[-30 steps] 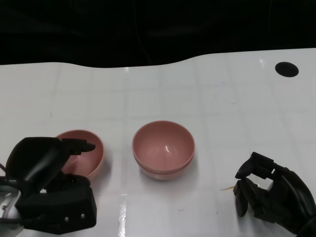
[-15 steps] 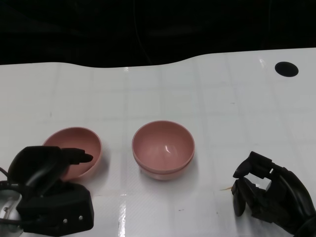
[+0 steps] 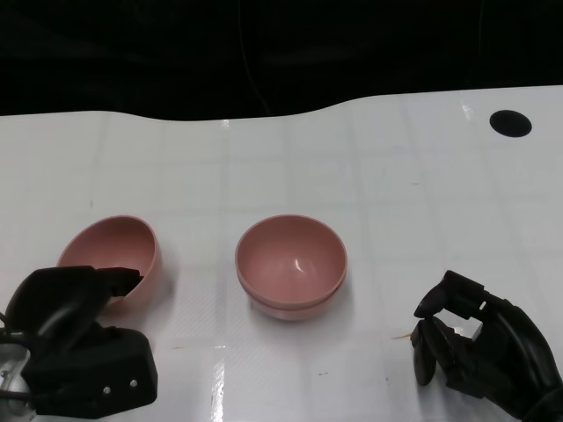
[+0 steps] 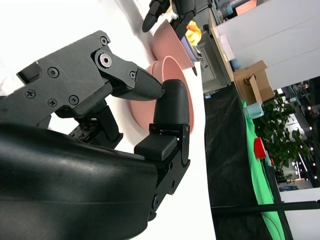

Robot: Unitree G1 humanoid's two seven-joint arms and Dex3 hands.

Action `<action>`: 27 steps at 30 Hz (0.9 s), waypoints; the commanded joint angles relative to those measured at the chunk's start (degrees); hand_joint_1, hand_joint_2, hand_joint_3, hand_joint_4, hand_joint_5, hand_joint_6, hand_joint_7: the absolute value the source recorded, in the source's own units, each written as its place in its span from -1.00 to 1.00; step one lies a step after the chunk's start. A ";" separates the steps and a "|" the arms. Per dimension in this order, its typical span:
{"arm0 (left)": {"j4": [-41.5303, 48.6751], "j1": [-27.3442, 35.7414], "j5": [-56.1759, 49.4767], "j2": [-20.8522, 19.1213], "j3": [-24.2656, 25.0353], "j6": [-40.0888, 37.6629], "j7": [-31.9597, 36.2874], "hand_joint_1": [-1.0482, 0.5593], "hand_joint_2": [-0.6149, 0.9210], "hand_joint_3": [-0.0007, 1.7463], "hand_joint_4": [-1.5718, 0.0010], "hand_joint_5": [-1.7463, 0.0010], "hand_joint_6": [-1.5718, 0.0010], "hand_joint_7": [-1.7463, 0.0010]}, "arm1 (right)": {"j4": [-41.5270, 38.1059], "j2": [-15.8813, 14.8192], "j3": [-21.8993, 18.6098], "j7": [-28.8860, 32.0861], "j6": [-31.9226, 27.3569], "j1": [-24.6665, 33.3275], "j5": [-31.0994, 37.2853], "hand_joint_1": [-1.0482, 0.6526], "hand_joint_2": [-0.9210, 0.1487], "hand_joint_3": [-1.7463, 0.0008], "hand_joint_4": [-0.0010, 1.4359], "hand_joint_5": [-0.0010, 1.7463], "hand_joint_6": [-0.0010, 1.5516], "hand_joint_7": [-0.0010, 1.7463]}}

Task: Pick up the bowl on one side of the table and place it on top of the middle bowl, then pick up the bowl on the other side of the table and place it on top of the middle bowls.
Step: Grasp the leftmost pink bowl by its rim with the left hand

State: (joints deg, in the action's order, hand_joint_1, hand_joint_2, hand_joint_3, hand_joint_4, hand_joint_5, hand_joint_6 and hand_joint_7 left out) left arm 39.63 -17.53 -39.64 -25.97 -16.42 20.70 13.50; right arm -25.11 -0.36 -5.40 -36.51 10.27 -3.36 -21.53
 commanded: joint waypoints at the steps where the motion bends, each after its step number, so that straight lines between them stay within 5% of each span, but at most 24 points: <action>1: 3.57 -0.68 0.49 -0.37 -0.81 0.78 1.10 -0.45 1.00 -0.87 -0.05 0.99 -0.08 0.99 | 0.47 -0.18 -0.30 0.38 0.52 0.58 0.20 -0.01 -0.48 0.00 0.25 1.00 -0.06 0.81; 6: 9.20 -2.03 3.63 1.47 -0.02 5.48 4.21 0.01 1.00 -0.72 -0.26 0.91 -0.31 0.90 | 1.16 -0.15 -0.13 0.53 0.18 0.96 0.24 0.00 -0.48 0.00 0.26 1.00 -0.05 0.82; 8: 11.53 -2.25 5.27 2.49 0.58 8.50 6.99 0.22 0.99 -0.48 -0.02 -0.35 -0.20 0.00 | 1.57 -0.22 -0.08 0.88 -0.63 1.12 0.16 -0.01 -0.48 0.00 0.25 1.00 -0.05 0.81; 9: 12.55 -2.45 5.45 2.75 0.54 9.65 8.51 0.25 0.98 -0.44 0.07 -0.73 -0.01 -0.50 | 1.65 -0.29 -0.01 0.97 -0.58 1.17 0.31 -0.01 -0.49 0.01 0.25 1.00 -0.05 0.81; 10: 13.39 -2.68 5.42 2.87 0.42 10.46 9.61 0.27 0.97 -0.43 0.08 -0.86 0.10 -0.74 | 1.71 -0.34 0.04 1.03 -0.51 1.20 0.44 -0.01 -0.49 0.01 0.25 1.00 -0.05 0.80; 13: 15.00 -2.91 6.21 3.03 0.39 11.94 10.64 0.26 0.98 -0.39 0.08 -0.99 0.21 -0.97 | 1.30 -0.28 0.09 0.66 0.05 1.07 0.40 -0.01 -0.50 0.01 0.25 1.00 -0.05 0.80; 20: 13.12 -1.96 6.14 2.89 -0.13 10.73 10.43 0.23 0.75 0.03 0.05 -1.00 0.22 -1.00 | 0.06 -0.64 -0.30 -0.30 0.93 0.60 0.09 -0.01 -0.51 0.01 0.25 1.00 -0.06 0.79; 27: 8.01 -0.26 6.00 2.78 -0.27 8.49 10.38 0.29 0.66 0.03 0.09 -1.00 0.26 -1.00 | -0.48 -1.10 -0.55 -0.02 0.80 0.40 0.64 -0.03 -0.50 0.02 0.26 1.00 -0.05 0.80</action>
State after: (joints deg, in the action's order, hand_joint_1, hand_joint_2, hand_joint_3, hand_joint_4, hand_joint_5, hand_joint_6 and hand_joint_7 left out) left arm 48.57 -18.85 -33.48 -22.61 -16.57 29.87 24.54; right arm -25.60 -0.26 -5.45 -36.86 10.94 -2.57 -21.39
